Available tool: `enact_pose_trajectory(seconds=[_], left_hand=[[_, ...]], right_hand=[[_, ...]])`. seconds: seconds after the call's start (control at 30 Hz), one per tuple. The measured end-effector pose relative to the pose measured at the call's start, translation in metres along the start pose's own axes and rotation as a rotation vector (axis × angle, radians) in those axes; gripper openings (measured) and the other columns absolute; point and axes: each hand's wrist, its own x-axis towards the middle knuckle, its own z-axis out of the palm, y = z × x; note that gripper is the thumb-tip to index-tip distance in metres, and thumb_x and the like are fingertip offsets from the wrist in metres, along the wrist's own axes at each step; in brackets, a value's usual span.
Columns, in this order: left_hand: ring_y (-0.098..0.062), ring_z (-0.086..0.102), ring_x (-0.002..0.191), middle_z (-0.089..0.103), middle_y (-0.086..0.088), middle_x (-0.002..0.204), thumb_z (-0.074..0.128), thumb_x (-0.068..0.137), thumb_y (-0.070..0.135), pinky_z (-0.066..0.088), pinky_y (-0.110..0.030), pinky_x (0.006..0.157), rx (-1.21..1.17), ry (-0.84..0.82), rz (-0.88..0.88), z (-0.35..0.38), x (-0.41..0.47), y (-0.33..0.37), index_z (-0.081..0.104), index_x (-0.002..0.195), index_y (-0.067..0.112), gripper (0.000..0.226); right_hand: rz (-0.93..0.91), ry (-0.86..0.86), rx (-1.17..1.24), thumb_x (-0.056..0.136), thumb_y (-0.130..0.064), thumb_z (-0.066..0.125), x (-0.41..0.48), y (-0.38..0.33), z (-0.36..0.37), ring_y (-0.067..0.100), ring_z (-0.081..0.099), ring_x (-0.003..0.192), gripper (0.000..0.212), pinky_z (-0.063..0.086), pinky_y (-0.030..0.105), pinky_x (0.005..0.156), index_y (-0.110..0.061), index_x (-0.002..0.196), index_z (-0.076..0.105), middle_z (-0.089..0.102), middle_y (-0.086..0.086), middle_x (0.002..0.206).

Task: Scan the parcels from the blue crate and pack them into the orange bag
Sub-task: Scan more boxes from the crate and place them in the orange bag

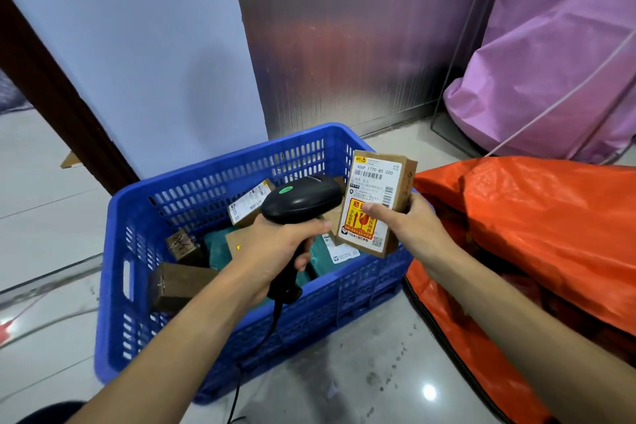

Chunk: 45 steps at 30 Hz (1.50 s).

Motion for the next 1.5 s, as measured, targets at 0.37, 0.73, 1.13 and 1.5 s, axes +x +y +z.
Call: enact_pose_trajectory(seconds=[0.37,0.73,1.13,1.5], left_hand=[[-0.019,0.038,0.044,0.049,-0.008,0.063,0.08,0.085,0.011,0.037,-0.03,0.05,0.01,0.017,0.001,-0.001,0.0,0.001,0.064,0.076,0.01,0.018],[-0.016,0.056,0.053,0.069,-0.01,0.076,0.079,0.09,0.02,0.046,-0.031,0.056,0.075,0.154,0.014,-0.001,0.008,-0.004,0.073,0.09,0.011,0.011],[-0.01,0.062,0.058,0.075,0.001,0.069,0.078,0.092,0.027,0.053,-0.024,0.055,0.145,0.063,0.127,0.056,0.017,-0.003,0.076,0.091,0.023,0.005],[-0.011,0.057,0.046,0.066,0.003,0.055,0.08,0.09,0.027,0.044,-0.022,0.047,0.297,-0.02,0.108,0.121,0.011,-0.049,0.076,0.089,0.013,0.015]], right_hand=[[0.049,-0.007,-0.046,0.086,-0.032,0.081,0.003,0.004,0.004,0.009,0.074,0.102,0.05,0.059,0.036,0.092,-0.024,0.131,0.059,0.074,-0.008,0.119],[0.073,-0.048,0.002,0.09,-0.035,0.077,-0.01,-0.009,-0.004,0.003,0.075,0.091,0.037,0.057,0.017,0.067,-0.029,0.122,0.06,0.076,-0.011,0.111],[0.12,-0.005,0.132,0.093,-0.03,0.074,-0.033,-0.011,-0.029,0.009,0.076,0.093,0.055,0.061,0.025,0.077,-0.032,0.135,0.039,0.074,-0.008,0.115],[0.303,0.115,0.167,0.089,-0.032,0.076,-0.057,0.039,-0.093,0.016,0.077,0.096,0.07,0.059,0.034,0.082,-0.032,0.149,0.042,0.075,-0.001,0.118]])
